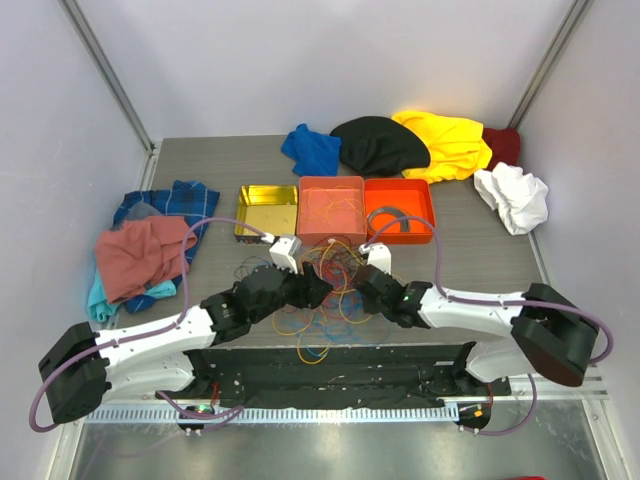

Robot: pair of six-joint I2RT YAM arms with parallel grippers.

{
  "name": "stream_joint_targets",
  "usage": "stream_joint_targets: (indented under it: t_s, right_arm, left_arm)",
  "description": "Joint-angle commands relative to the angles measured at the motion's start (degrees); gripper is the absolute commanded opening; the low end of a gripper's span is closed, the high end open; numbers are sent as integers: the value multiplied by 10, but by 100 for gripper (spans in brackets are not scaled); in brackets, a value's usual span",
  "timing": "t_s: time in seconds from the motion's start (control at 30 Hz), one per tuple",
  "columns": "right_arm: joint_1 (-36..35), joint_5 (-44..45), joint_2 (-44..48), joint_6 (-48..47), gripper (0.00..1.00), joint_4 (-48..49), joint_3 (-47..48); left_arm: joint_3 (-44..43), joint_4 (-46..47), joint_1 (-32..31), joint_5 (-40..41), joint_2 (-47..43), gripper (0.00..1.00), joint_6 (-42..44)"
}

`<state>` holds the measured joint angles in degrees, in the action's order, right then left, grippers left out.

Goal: Untangle the cables

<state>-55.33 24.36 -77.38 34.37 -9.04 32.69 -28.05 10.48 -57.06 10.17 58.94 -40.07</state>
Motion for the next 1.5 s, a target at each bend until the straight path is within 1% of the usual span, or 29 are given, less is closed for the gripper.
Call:
stream_joint_targets:
  t_s: [0.0, 0.23, 0.37, 0.53, 0.7, 0.77, 0.8, 0.93, 1.0, 1.07, 1.2, 1.33, 1.47]
  right_arm:
    - [-18, 49, 74, 6, 10, -57, 34]
    - [-41, 84, 152, -1, 10, -151, 130]
    - [-43, 102, 183, -18, 10, -184, 177]
    - [-43, 122, 200, -39, 11, -214, 236]
    - [-43, 132, 238, -50, 11, -201, 247]
    - [-43, 131, 258, -55, 12, -184, 247]
    - [-43, 126, 281, -60, 12, -162, 244]
    - [-43, 53, 351, -87, 16, -89, 225]
    - [-43, 32, 379, -95, 16, -60, 215]
    - [-43, 20, 386, -99, 16, -57, 209]
    - [-43, 42, 375, -84, 15, -88, 194]
    - [-43, 52, 377, -77, 10, -82, 179]
    - [-43, 60, 362, -90, 7, -77, 192]
  left_arm:
    - [5, 26, -2, 13, -11, 56, -1]
    - [8, 29, -3, 16, -17, 56, -3]
    - [12, 28, -2, 19, -25, 56, -3]
    - [18, 28, -2, 24, -36, 56, -4]
    - [23, 26, -2, 27, -50, 56, -4]
    - [25, 25, -3, 28, -52, 56, -4]
    - [26, 25, -3, 29, -56, 56, -5]
    - [27, 28, -2, 27, -56, 56, -6]
    - [27, 31, -2, 26, -52, 56, -7]
    - [27, 38, -2, 22, -48, 56, -9]
    - [22, 45, -2, 13, -37, 56, -14]
    - [21, 44, -2, 13, -37, 56, -15]
    - [21, 38, -2, 15, -44, 56, -15]
